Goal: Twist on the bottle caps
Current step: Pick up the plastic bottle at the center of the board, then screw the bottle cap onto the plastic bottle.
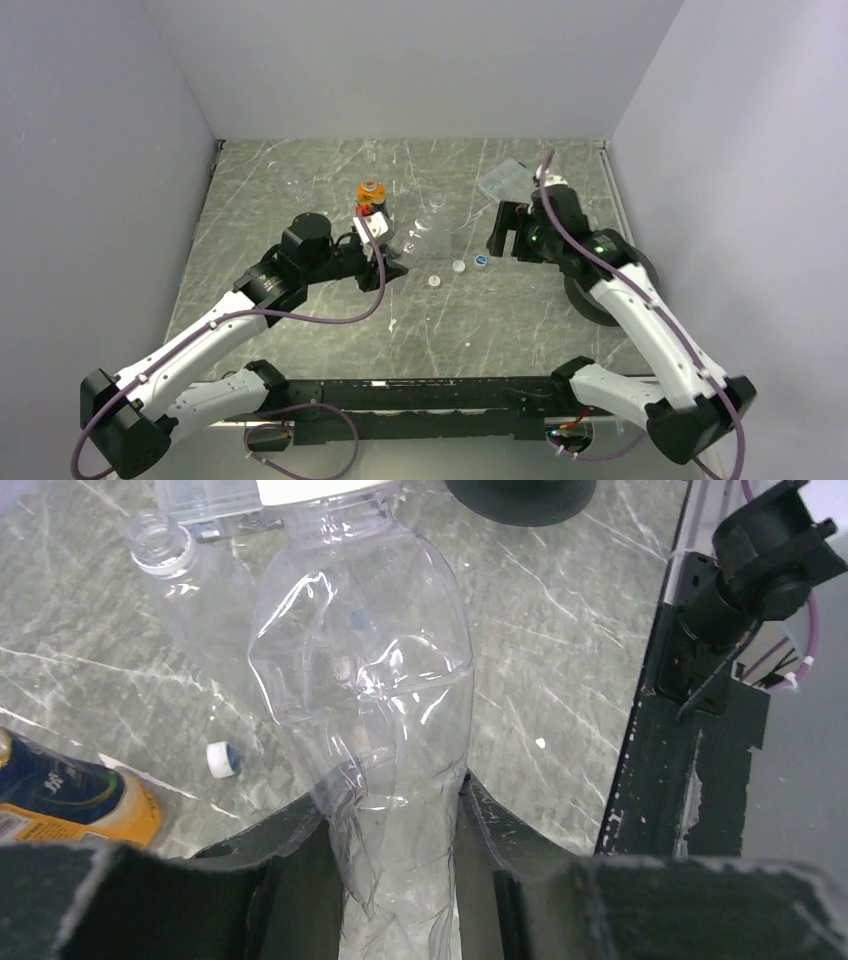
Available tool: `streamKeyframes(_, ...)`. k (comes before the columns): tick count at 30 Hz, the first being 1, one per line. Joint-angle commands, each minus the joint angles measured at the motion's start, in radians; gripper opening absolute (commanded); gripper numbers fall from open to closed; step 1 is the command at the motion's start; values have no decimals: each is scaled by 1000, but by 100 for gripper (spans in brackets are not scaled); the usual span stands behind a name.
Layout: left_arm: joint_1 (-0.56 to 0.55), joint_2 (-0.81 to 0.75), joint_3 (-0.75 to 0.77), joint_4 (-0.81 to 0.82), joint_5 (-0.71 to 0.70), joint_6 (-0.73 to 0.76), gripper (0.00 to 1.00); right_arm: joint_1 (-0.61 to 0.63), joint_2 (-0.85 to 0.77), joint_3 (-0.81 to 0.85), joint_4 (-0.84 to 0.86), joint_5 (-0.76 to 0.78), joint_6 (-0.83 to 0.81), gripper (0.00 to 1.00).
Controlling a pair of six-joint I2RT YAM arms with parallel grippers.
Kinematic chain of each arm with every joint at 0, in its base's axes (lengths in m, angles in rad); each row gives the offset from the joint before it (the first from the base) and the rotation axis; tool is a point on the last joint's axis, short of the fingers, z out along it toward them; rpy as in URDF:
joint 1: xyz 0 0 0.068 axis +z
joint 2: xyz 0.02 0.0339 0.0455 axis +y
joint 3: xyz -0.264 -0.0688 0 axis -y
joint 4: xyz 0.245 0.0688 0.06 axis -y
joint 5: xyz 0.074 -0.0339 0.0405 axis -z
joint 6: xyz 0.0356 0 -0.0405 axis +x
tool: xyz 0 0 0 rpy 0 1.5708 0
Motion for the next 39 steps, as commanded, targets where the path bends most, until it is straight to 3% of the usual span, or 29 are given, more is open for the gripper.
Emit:
streamKeyframes(1,2,-18,65,-83,78,83,33,-32,94,-146,98,-29,30,87)
streamKeyframes(15,2,-82,103,-88,206,222,36,-39,401,-149,253,52,32,61)
streamKeyframes(27,2,-104,94,-74,213,211,35,-19,650,-28,290,117,12,52)
streamKeyframes(39,2,-104,91,-94,198,214,35,-19,755,-9,350,93,9,48)
